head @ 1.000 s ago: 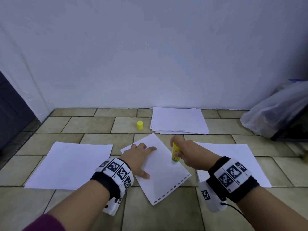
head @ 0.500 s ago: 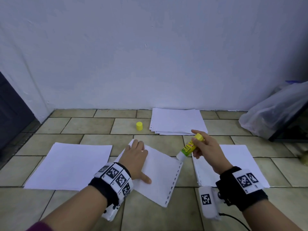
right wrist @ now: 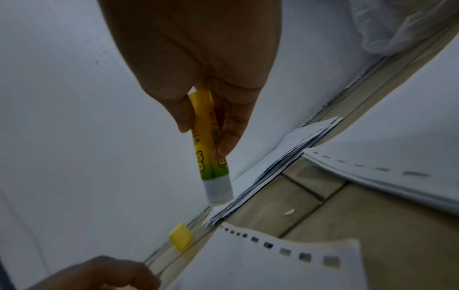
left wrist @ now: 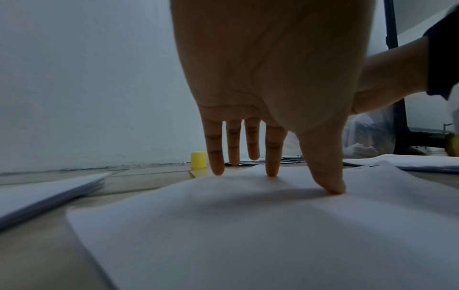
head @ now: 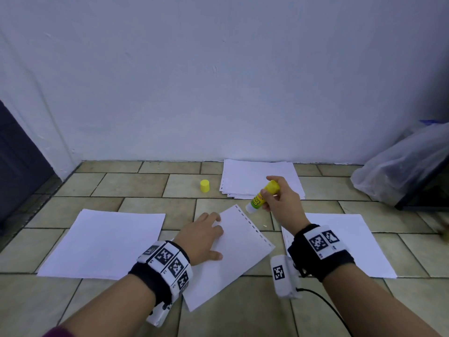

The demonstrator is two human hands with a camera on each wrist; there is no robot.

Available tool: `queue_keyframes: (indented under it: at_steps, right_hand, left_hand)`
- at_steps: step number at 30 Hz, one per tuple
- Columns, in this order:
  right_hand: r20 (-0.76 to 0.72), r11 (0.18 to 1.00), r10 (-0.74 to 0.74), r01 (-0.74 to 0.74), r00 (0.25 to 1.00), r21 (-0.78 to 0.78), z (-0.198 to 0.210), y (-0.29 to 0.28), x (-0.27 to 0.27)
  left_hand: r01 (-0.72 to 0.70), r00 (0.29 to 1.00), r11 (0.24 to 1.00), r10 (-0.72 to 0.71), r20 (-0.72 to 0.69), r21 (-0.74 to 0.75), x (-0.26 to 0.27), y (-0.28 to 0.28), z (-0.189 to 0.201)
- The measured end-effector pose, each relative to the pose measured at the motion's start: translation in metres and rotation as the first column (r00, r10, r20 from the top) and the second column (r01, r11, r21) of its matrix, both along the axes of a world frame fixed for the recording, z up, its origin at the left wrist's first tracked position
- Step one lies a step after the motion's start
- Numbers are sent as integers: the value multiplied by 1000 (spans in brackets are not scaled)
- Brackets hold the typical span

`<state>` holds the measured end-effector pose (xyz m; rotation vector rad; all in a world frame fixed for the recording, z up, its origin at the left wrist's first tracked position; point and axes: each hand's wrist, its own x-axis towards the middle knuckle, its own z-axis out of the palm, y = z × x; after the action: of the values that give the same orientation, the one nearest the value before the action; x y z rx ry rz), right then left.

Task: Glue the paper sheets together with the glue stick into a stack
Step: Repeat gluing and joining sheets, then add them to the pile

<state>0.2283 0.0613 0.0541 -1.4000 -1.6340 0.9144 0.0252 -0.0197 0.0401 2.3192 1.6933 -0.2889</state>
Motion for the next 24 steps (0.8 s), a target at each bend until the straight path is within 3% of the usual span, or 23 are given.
queue_keyframes:
  at_steps: [6,13,18,24]
  right_hand:
    - [176,992,127,-129,976,1,0,6,-29]
    - [313,978,202,-177,928,-105,1,3,-41]
    - [562,948,314,-287,765,-139,13,-8,-26]
    - [628,923,377,-333,681,-193,18,-25,-2]
  left_hand:
    - [10,1000,995,-10,-2,-95,0,8,5]
    - [21,999,992,-24,-24,-126,-2,8,7]
    - [25,998,992,-31,-48,-125,-2,8,6]
    - [37,999,988,-42,-34,-147,-3,9,5]
